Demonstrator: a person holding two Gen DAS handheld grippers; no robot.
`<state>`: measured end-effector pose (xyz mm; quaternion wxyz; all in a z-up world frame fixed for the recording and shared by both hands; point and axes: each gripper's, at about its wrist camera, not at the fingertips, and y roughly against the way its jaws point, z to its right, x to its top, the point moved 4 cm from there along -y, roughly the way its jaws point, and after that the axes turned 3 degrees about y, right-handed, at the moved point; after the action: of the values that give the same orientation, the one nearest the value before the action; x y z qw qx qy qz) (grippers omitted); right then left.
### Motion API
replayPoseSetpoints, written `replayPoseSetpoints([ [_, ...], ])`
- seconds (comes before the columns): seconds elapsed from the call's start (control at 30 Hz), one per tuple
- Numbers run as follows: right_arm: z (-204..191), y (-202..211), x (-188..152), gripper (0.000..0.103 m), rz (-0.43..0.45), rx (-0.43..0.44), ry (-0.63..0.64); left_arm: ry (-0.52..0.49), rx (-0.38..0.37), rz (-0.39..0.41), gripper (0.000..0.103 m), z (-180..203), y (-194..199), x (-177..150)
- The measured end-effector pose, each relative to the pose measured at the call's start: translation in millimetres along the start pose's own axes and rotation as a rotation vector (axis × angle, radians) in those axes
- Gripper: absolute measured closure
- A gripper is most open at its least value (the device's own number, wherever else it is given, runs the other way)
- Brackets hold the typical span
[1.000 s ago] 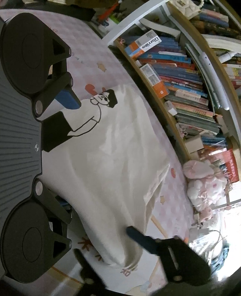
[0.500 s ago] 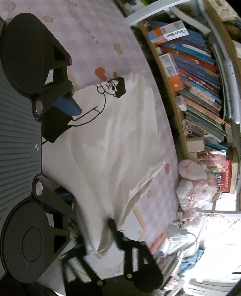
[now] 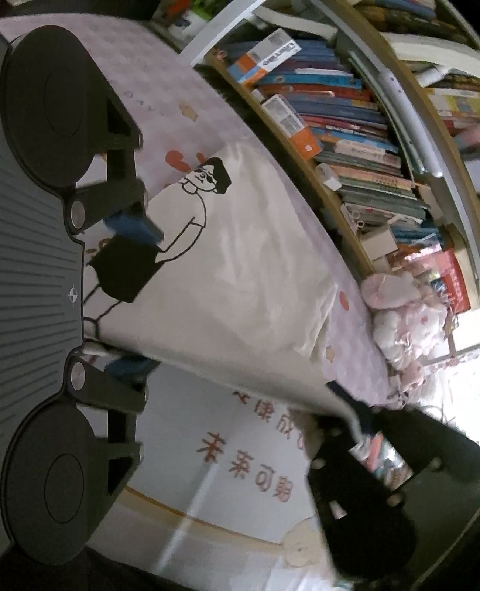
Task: Fold clothes
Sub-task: 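Grasp the shirt with the left gripper while the right gripper holds its end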
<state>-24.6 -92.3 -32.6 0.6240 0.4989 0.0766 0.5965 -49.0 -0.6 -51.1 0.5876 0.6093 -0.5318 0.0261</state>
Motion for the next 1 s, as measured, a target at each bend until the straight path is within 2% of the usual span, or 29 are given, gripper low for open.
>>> replayPoseSetpoints([
  [0.03, -1, 2, -1, 0.091, -0.003, 0.001, 0.003, -0.005, 0.006, 0.007, 0.059, 1, 0, -1],
  [0.1, -3, 2, -2, 0.091, -0.008, 0.004, 0.008, -0.013, 0.014, 0.018, 0.073, 1, 0, -3],
  [0.23, -8, -1, -9, 0.09, -0.029, 0.016, 0.019, -0.033, 0.002, 0.03, 0.082, 3, -2, -3],
  [0.27, -10, -2, -11, 0.09, -0.038, 0.021, 0.021, -0.042, -0.008, 0.029, 0.087, 4, -2, -3],
  [0.37, -17, -6, -19, 0.082, -0.061, 0.035, 0.04, -0.077, -0.043, 0.021, 0.094, 8, -5, -2],
  [0.6, -28, -12, -35, 0.079, -0.096, 0.049, 0.074, -0.123, -0.04, 0.016, 0.088, 12, -6, -1],
  [0.73, -23, -10, -34, 0.091, -0.087, 0.052, 0.029, -0.134, -0.031, 0.01, 0.087, 15, -4, -5],
  [0.77, -19, -8, -31, 0.091, -0.079, 0.053, 0.003, -0.129, -0.026, 0.008, 0.084, 15, -4, -6],
  [0.87, -8, 1, -24, 0.092, -0.05, 0.049, -0.048, -0.116, 0.006, 0.005, 0.068, 13, -2, -9],
  [0.93, -3, 5, -20, 0.092, -0.038, 0.04, -0.044, -0.114, 0.02, 0.008, 0.064, 12, -2, -10],
  [1.0, -2, 6, -18, 0.092, -0.036, 0.038, -0.034, -0.121, 0.02, 0.011, 0.064, 13, -1, -11],
])
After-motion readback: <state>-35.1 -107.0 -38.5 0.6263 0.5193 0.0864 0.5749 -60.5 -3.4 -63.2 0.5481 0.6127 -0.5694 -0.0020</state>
